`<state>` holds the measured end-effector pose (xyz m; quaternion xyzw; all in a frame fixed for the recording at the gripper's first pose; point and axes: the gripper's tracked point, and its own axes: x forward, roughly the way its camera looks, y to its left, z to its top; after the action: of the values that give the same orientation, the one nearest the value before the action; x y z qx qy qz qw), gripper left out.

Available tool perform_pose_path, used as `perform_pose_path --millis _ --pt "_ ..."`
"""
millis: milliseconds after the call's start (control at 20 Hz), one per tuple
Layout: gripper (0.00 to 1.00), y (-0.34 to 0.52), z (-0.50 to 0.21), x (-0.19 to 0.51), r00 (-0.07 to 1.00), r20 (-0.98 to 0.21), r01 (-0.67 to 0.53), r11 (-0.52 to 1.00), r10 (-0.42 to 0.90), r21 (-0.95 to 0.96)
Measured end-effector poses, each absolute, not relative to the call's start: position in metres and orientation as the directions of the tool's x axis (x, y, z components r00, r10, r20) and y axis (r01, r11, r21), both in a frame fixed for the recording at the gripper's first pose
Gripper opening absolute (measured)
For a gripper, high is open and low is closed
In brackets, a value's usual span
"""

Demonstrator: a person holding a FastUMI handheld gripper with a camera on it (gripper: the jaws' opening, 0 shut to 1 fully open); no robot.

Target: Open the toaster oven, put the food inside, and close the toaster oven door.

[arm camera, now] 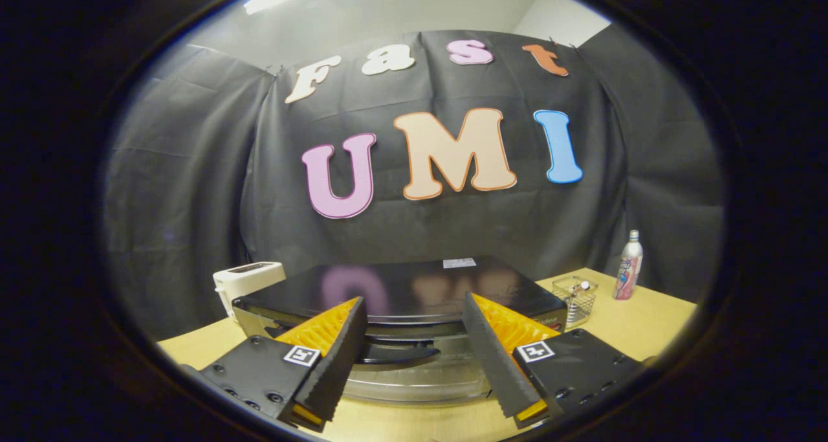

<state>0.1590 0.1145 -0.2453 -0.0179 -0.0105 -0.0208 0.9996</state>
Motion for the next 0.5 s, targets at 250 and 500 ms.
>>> perform_pose_path --millis 250,500 --pt "0.94 0.115 -0.247 0.149 0.999 0.02 0.039 0.998 -0.038 -0.041" --pt "0.94 0.115 -0.249 0.134 0.999 0.03 0.039 0.998 -0.037 -0.046"
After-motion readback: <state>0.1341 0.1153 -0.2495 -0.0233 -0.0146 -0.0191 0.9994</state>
